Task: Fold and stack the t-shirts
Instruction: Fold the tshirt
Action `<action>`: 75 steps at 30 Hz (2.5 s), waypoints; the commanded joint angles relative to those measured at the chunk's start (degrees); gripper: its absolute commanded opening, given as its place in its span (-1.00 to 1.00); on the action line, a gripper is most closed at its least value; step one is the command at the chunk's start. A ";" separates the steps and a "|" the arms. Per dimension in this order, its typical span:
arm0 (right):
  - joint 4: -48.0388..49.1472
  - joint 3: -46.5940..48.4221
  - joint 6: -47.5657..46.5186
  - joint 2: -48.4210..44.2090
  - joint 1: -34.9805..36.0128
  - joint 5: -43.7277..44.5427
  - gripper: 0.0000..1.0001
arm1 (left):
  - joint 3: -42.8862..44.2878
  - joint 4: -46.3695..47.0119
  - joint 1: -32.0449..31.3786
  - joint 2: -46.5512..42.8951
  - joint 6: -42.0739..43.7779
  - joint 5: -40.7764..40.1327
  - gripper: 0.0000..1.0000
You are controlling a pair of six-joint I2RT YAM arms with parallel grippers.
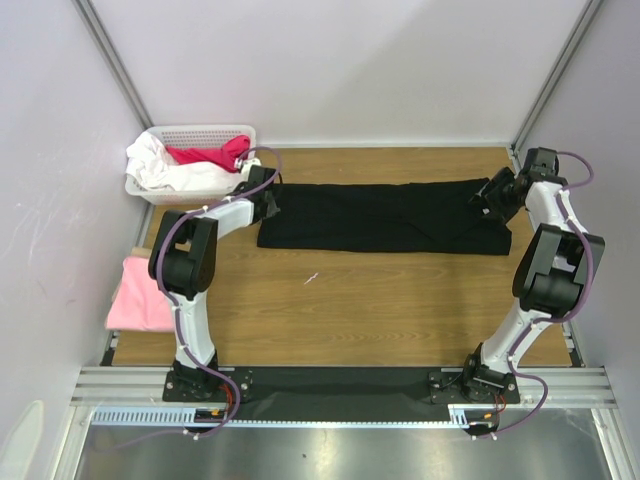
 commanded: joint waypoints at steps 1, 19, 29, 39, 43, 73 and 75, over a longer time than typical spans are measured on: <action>0.05 2.80 0.71 0.79 0.27 0.76 0.22 | 2.65 1.64 0.56 -0.19 1.33 -2.52 -0.65; -1.00 3.15 0.54 1.84 0.89 1.19 0.19 | -0.08 7.70 0.56 -2.92 2.91 -6.04 -1.00; -1.54 -3.78 1.50 -0.09 -0.52 6.47 0.17 | -3.06 5.07 0.56 -4.50 0.45 -5.43 -0.12; 3.39 -10.20 2.38 2.45 -0.52 7.52 0.01 | -2.89 5.24 1.09 -3.18 -0.43 -3.23 -0.36; 4.09 -11.00 2.38 3.51 -0.43 8.66 -0.03 | -3.24 4.80 1.09 -3.27 -0.96 -2.88 -0.39; 5.15 -11.61 2.56 4.65 -0.52 10.51 -0.12 | -0.78 3.05 1.00 -0.11 -1.22 -0.33 -0.53; 5.15 -11.53 2.56 4.48 -0.52 10.51 -0.12 | -0.87 3.13 1.00 -0.02 -1.05 -0.24 -0.54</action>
